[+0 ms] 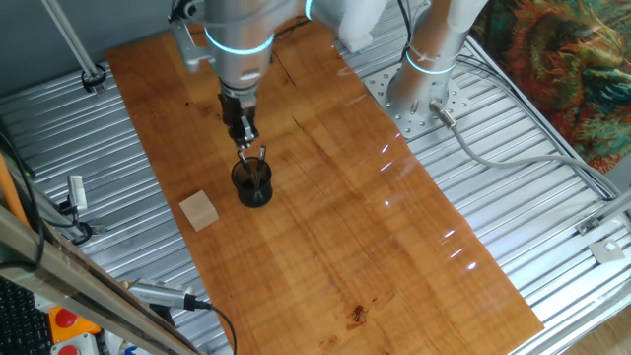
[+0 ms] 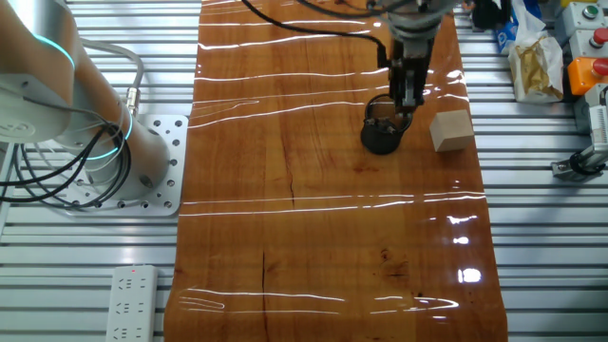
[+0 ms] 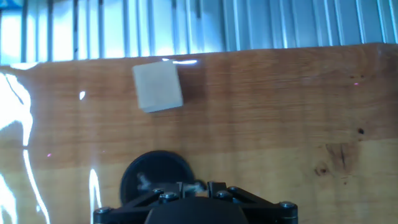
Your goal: Put the pen into the pen holder
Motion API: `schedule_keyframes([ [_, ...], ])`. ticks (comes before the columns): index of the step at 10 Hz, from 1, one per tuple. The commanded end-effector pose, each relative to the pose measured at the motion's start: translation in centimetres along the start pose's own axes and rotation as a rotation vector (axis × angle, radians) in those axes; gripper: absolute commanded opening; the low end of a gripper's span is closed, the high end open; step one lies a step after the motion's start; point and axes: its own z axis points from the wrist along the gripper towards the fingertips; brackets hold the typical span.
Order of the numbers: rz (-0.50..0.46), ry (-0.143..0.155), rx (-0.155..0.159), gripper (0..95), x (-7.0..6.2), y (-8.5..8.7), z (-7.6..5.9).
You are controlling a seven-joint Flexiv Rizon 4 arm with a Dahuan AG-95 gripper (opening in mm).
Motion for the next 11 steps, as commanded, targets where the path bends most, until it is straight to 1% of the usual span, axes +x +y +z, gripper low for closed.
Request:
schedule_keyframes([
  [1,0.052,0.008,0.001,19.0,-0.76,-1.24,0.13],
  [2,0.067,0.009,-0.003,0.0,-0.74,-1.42,0.07],
  [4,0.097,0.011,-0.012,0.0,-0.74,-1.5,0.04],
  [5,0.107,0.019,-0.02,0.0,-0.74,-1.51,0.04],
  [6,0.122,0.049,-0.047,0.0,-0.75,-1.52,0.08],
  [7,0.119,0.083,-0.061,0.0,-0.77,-1.57,0.2],
  [8,0.107,0.098,-0.064,0.0,-0.78,-1.59,0.24],
  [9,0.026,0.137,-0.058,0.0,-0.84,-1.64,0.5],
  [11,-0.012,0.143,-0.057,0.0,-0.87,-1.71,0.82],
])
